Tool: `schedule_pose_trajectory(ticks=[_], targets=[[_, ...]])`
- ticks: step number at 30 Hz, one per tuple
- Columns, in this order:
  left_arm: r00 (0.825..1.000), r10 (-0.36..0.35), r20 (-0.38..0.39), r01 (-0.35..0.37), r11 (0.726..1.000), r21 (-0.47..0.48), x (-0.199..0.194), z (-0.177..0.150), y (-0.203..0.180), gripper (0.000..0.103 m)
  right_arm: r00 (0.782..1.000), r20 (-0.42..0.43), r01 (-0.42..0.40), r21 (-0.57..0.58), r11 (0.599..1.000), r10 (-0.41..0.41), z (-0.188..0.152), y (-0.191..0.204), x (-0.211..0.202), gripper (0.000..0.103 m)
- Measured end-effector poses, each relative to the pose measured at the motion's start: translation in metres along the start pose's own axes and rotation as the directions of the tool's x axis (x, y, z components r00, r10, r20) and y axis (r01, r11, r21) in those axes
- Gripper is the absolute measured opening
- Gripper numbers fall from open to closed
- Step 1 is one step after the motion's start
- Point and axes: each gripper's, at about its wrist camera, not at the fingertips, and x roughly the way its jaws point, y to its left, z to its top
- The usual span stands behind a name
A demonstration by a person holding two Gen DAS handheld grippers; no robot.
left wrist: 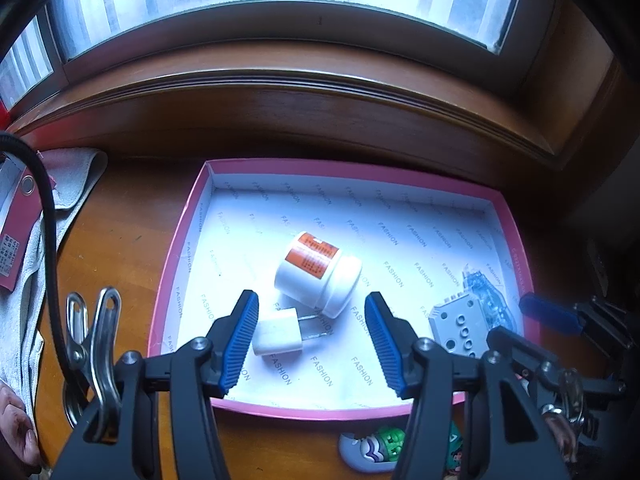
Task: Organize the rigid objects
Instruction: 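Open both grippers to release the charger and plate in the tray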
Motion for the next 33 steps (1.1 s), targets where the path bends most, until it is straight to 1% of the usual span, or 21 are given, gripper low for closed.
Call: schedule_pose_trajectory(ticks=[16, 33], targets=[[1.000, -0.004, 0.003, 0.004, 0.999, -0.032, -0.012, -0.009, 0.006, 0.058, 1.000, 0.019, 0.006, 0.010, 1.000, -0.007, -0.010, 0.003, -0.015, 0.044], [1.000, 0.016, 0.019, -0.015, 0.999, -0.046, -0.045, -0.039, 0.011, 0.058, 0.999, 0.043, 0.010, 0.012, 1.000, -0.010, -0.033, 0.009, -0.043, 0.044]])
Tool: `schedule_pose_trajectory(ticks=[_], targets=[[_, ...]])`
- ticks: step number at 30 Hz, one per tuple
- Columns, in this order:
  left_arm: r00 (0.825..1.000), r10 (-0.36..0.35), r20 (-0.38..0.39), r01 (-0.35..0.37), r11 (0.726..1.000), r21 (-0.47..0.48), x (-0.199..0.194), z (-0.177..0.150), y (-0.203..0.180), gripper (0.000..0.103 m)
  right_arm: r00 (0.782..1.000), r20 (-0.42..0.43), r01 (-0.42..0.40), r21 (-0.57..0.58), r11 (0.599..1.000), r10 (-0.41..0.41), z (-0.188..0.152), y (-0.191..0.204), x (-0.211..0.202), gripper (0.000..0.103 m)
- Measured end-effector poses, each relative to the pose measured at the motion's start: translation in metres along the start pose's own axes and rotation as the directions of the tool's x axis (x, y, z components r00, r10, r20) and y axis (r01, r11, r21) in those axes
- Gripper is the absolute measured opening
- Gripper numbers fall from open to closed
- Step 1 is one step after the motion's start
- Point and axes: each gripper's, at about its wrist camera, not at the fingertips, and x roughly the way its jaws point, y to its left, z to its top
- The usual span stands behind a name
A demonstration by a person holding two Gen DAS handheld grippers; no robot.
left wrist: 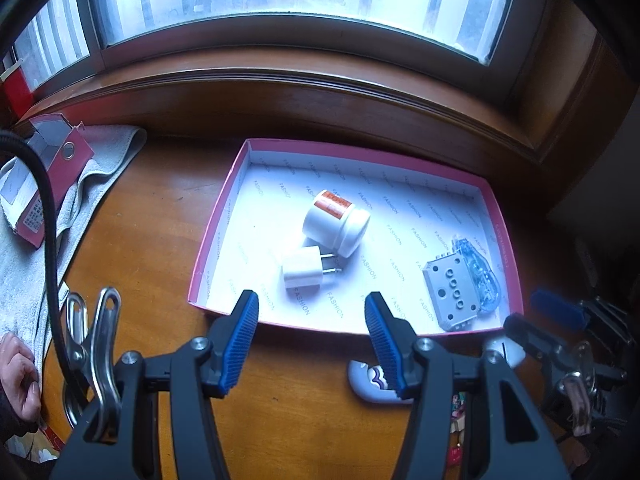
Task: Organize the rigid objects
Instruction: 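Open both grippers to release the charger and plate in the tray, then grasp the blue plastic slide toy with the right gripper while the left grasps the white curved handle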
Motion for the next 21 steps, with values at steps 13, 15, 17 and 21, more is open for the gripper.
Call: schedule_pose_trajectory(ticks=[13, 15, 17, 21], targets=[[1.000, 0.005, -0.018, -0.005, 1.000, 0.007, -0.014, -0.031, 0.004, 0.058, 1.000, -0.013, 0.012, 0.010, 1.000, -0.012, -0.030, -0.002, -0.014, 0.044], [1.000, 0.007, -0.023, -0.007, 1.000, 0.008, -0.014, -0.035, 0.004, 0.058, 1.000, -0.021, 0.011, 0.013, 1.000, -0.011, -0.036, -0.003, -0.014, 0.044], [1.000, 0.009, -0.027, -0.009, 1.000, 0.011, -0.015, -0.040, 0.004, 0.058, 1.000, -0.028, 0.012, 0.017, 1.000, -0.012, -0.041, -0.005, -0.014, 0.044], [0.999, 0.009, -0.036, -0.008, 1.000, 0.009, -0.016, -0.049, 0.006, 0.058, 0.999, -0.039, 0.011, 0.027, 1.000, -0.010, -0.050, -0.007, -0.016, 0.044]])
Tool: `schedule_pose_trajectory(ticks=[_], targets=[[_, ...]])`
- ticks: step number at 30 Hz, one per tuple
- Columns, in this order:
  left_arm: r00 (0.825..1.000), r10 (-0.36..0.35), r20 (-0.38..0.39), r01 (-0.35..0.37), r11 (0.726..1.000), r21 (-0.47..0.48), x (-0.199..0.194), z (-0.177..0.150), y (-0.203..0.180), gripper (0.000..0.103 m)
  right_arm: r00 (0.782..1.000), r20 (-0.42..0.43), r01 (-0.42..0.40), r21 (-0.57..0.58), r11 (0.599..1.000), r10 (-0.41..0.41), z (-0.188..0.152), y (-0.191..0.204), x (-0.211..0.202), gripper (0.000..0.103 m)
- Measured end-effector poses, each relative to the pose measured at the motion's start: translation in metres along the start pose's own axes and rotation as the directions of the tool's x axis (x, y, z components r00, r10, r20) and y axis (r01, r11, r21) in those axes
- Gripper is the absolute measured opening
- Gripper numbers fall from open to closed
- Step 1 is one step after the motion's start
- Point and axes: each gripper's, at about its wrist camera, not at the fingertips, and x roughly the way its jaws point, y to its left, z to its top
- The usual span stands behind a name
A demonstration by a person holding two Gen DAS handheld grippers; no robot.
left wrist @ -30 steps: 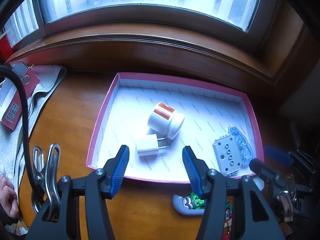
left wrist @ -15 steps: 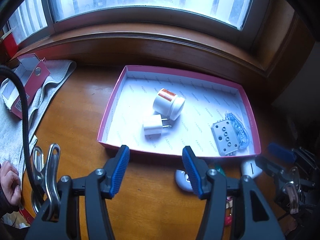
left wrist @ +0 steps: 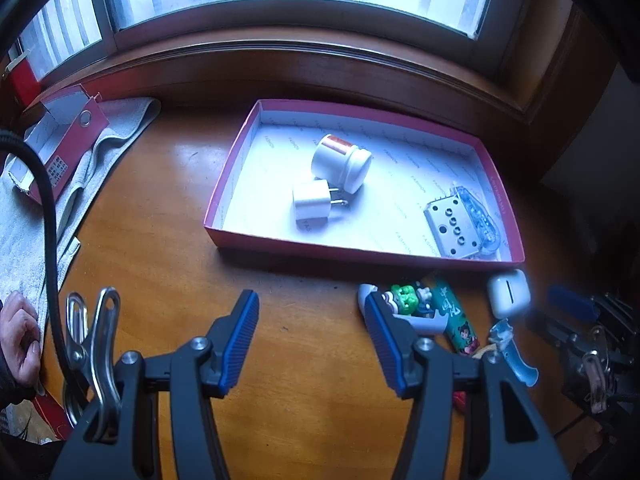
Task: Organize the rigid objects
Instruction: 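Grasp the blue plastic slide toy with the right gripper while the left grasps the white curved handle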
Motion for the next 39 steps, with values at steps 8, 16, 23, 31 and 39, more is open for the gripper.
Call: schedule_pose_trajectory(ticks=[8, 16, 23, 31, 39], targets=[[1.000, 0.002, -0.023, -0.002, 1.000, 0.002, 0.002, -0.013, 0.000, 0.058, 0.999, -0.042, 0.001, 0.003, 1.000, 0.000, -0.023, 0.000, 0.001, 0.044], [0.999, 0.001, -0.035, -0.001, 1.000, 0.005, 0.005, -0.019, -0.001, 0.058, 0.994, -0.106, 0.004, -0.024, 1.000, -0.007, -0.044, -0.003, 0.008, 0.044], [0.999, -0.012, -0.047, 0.012, 1.000, 0.014, 0.008, -0.022, -0.004, 0.058, 0.989, -0.141, 0.024, -0.053, 0.998, -0.032, -0.051, -0.005, 0.019, 0.044], [0.997, -0.051, -0.060, 0.054, 0.997, 0.046, 0.014, -0.026, -0.019, 0.059, 0.993, -0.109, 0.042, -0.118, 0.992, -0.054, -0.044, 0.005, 0.026, 0.034], [0.992, -0.105, -0.072, 0.110, 0.991, 0.074, 0.022, -0.025, -0.033, 0.079, 0.995, -0.097, 0.018, -0.151, 0.988, -0.033, -0.042, 0.006, 0.027, 0.021]])
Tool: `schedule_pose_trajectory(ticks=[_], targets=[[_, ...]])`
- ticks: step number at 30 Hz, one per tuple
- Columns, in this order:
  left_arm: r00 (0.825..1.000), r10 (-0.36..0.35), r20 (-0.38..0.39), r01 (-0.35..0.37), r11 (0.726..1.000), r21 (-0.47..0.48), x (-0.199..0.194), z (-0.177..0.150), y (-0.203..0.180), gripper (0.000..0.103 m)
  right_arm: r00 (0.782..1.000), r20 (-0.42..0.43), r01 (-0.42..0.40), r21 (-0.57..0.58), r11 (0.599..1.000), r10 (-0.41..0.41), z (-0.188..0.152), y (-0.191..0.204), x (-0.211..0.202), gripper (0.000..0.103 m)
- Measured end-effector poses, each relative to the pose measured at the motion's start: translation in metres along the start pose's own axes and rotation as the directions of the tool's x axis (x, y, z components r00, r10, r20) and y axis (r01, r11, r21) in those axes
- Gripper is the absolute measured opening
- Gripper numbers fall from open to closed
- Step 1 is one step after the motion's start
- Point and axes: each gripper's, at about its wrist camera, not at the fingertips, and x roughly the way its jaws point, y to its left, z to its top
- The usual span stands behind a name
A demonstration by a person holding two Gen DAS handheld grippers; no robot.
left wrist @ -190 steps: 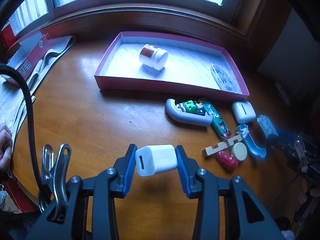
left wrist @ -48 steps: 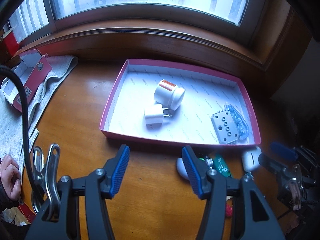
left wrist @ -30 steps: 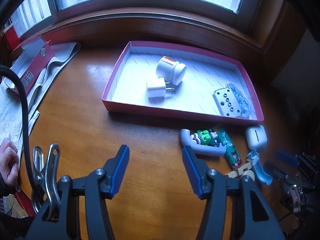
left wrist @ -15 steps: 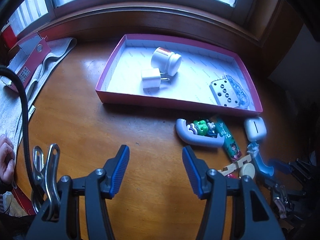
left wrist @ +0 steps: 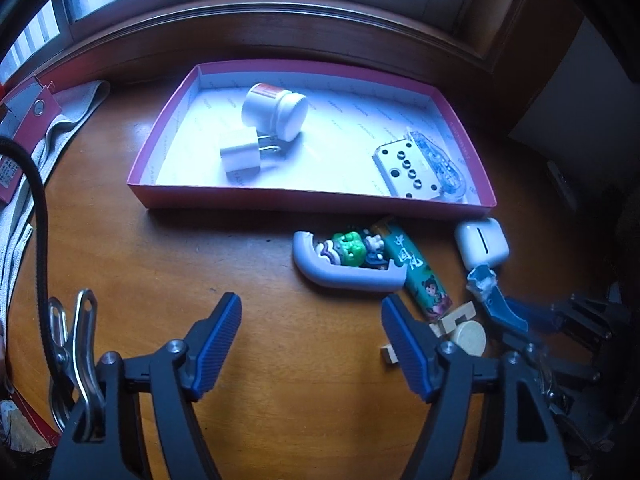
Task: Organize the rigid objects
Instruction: 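Grasp the blue plastic slide toy with the right gripper while the left grasps the white curved handle, then carry the slide toy and white handle over the pink tray with both grippers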
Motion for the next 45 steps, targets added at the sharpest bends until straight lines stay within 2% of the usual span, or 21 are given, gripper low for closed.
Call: schedule_pose_trajectory(ticks=[7, 20, 26, 31, 36, 45], targets=[[1.000, -0.016, -0.022, 0.016, 1.000, 0.021, 0.019, 0.005, -0.008, 0.089, 1.000, -0.001, -0.030, 0.027, 0.999, 0.030, 0.000, -0.010, -0.002, 0.021], [1.000, -0.006, -0.004, 0.006, 0.999, 0.034, 0.034, 0.016, -0.016, 0.092, 0.999, 0.008, -0.046, 0.033, 0.998, 0.046, 0.002, -0.018, -0.006, 0.021], [1.000, 0.008, -0.008, -0.008, 1.000, -0.018, 0.028, 0.009, -0.007, 0.090, 0.999, 0.008, -0.047, 0.031, 0.998, 0.047, 0.001, -0.018, -0.007, 0.021], [0.999, 0.039, 0.008, -0.039, 0.999, -0.013, 0.019, -0.001, -0.001, 0.079, 0.998, 0.008, -0.057, 0.044, 0.997, 0.056, 0.001, -0.019, -0.007, 0.021], [1.000, 0.015, 0.014, -0.014, 1.000, -0.013, 0.015, -0.005, -0.001, 0.078, 0.998, 0.020, -0.061, 0.041, 0.997, 0.061, 0.001, -0.017, -0.011, 0.021], [0.998, 0.030, 0.058, -0.030, 1.000, -0.002, 0.000, -0.003, -0.003, 0.078, 0.997, 0.043, -0.071, 0.043, 0.997, 0.070, 0.001, -0.013, -0.021, 0.021]])
